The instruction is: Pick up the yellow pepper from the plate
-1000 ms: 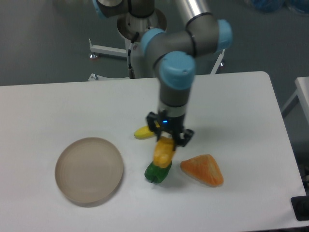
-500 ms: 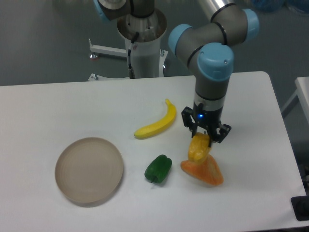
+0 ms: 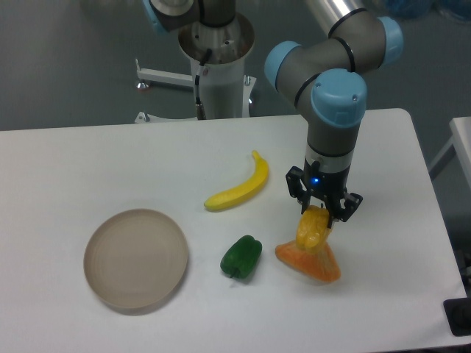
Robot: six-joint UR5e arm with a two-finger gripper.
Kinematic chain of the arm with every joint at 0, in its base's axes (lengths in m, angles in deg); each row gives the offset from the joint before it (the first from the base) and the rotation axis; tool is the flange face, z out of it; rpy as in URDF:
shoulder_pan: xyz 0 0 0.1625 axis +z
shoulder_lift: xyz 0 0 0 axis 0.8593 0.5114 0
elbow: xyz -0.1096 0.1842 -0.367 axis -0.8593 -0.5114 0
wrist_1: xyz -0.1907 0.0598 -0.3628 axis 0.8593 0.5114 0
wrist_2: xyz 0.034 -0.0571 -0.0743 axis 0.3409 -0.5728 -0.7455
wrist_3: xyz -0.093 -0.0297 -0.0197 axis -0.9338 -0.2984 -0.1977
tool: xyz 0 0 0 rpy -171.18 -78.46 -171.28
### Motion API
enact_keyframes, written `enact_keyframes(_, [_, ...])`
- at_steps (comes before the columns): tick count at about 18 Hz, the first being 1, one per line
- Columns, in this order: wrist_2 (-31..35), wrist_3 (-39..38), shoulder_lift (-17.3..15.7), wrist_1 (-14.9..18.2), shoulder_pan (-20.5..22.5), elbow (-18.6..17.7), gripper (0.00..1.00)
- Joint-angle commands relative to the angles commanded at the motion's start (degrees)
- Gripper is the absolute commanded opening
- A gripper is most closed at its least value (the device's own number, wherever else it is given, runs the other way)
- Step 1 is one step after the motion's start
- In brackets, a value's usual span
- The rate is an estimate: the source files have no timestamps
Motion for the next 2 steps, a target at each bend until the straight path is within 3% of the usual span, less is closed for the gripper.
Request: enact_keyframes(2, [0.0,0.0,0.2,-0.1,0.0,-0.1,0.52])
